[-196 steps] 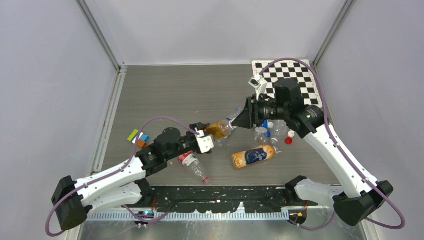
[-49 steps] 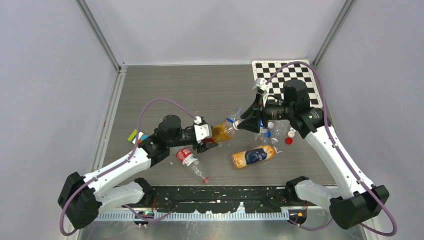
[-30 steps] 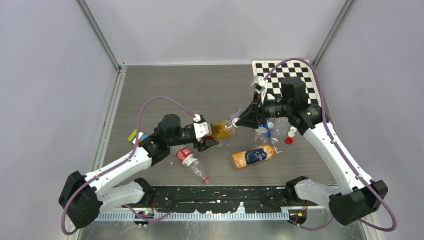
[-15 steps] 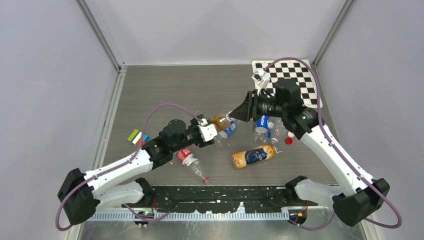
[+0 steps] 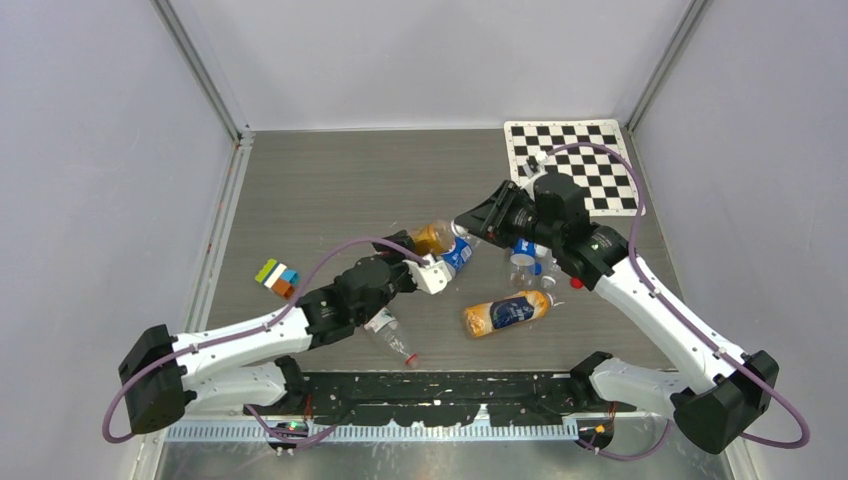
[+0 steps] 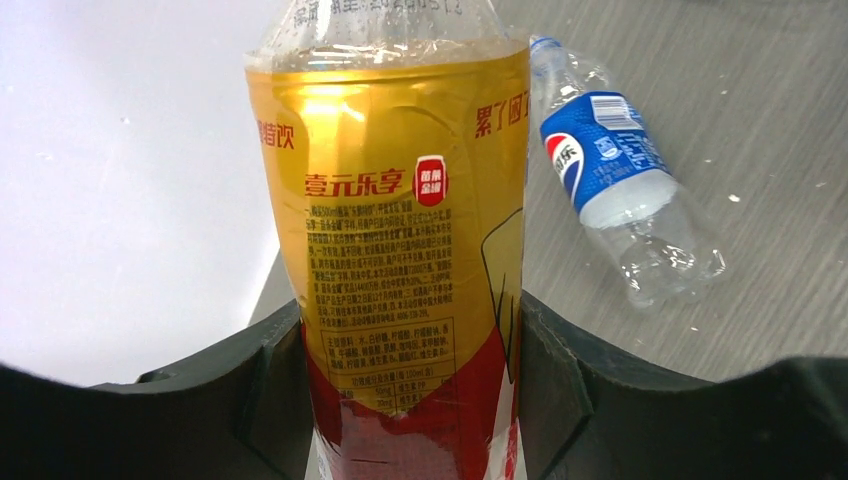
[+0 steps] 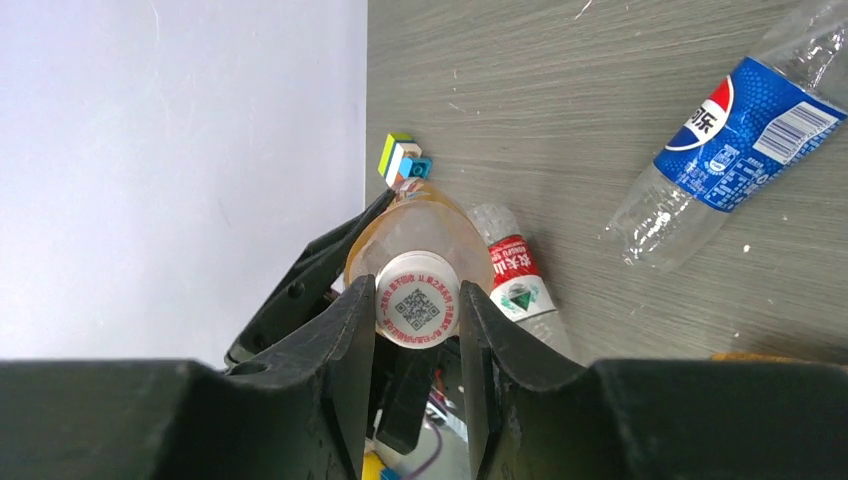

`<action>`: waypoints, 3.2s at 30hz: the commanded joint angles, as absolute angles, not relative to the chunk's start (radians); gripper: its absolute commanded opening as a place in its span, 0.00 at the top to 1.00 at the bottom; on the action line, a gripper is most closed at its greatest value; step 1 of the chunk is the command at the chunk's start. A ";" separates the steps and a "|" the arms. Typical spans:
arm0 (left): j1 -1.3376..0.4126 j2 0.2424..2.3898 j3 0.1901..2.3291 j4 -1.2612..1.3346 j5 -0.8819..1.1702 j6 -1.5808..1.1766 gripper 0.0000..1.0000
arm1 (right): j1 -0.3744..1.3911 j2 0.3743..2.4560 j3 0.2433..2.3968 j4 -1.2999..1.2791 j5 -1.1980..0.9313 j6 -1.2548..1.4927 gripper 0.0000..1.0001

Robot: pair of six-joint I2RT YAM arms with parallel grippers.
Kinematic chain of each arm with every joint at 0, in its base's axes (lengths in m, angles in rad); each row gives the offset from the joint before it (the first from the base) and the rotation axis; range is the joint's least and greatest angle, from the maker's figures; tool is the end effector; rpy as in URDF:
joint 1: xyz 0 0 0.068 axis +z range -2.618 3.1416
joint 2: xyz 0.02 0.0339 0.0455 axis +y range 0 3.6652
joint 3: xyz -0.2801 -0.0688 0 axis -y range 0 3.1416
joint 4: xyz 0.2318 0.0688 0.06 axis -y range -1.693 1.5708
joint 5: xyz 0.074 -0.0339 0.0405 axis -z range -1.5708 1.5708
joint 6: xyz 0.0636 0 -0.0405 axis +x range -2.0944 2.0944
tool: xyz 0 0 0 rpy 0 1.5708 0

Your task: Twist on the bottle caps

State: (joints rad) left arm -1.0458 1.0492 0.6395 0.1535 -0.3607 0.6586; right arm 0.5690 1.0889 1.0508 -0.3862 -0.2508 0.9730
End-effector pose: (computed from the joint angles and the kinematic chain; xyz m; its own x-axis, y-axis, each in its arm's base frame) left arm 0.1428 -0.2017 0.2852 0.2903 0.6412 -0.7103 0.5827 0.4703 0.6628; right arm 0.2002 0.1467 0.3570 -0.7841 0.4490 -0.4285 -0.1143 0.5741 0.8108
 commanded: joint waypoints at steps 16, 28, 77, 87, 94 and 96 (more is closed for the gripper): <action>-1.133 1.087 0.624 0.506 -0.413 0.772 1.00 | 0.635 1.120 1.100 -0.426 -0.116 1.238 0.69; -1.086 1.021 0.555 0.368 -0.438 0.574 1.00 | 0.633 1.091 1.205 -0.482 -0.013 0.979 0.26; -0.744 0.921 0.713 0.100 0.620 0.057 1.00 | 0.425 1.160 1.398 -0.682 -0.996 -0.259 0.37; -0.744 0.917 0.715 0.098 0.641 0.064 1.00 | 0.425 1.184 1.406 -0.690 -1.047 -0.249 0.46; -0.744 0.929 0.731 0.102 0.651 0.067 1.00 | 0.425 1.197 1.404 -0.707 -1.067 -0.249 0.51; -0.744 0.929 0.736 0.101 0.650 0.071 1.00 | 0.425 1.198 1.403 -0.710 -1.069 -0.249 0.54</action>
State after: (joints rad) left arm -0.7502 0.9287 0.6769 0.0757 0.6228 0.0620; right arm 0.4278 1.1961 1.3659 -0.7090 -1.0359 -0.2455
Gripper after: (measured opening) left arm 0.623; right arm 0.478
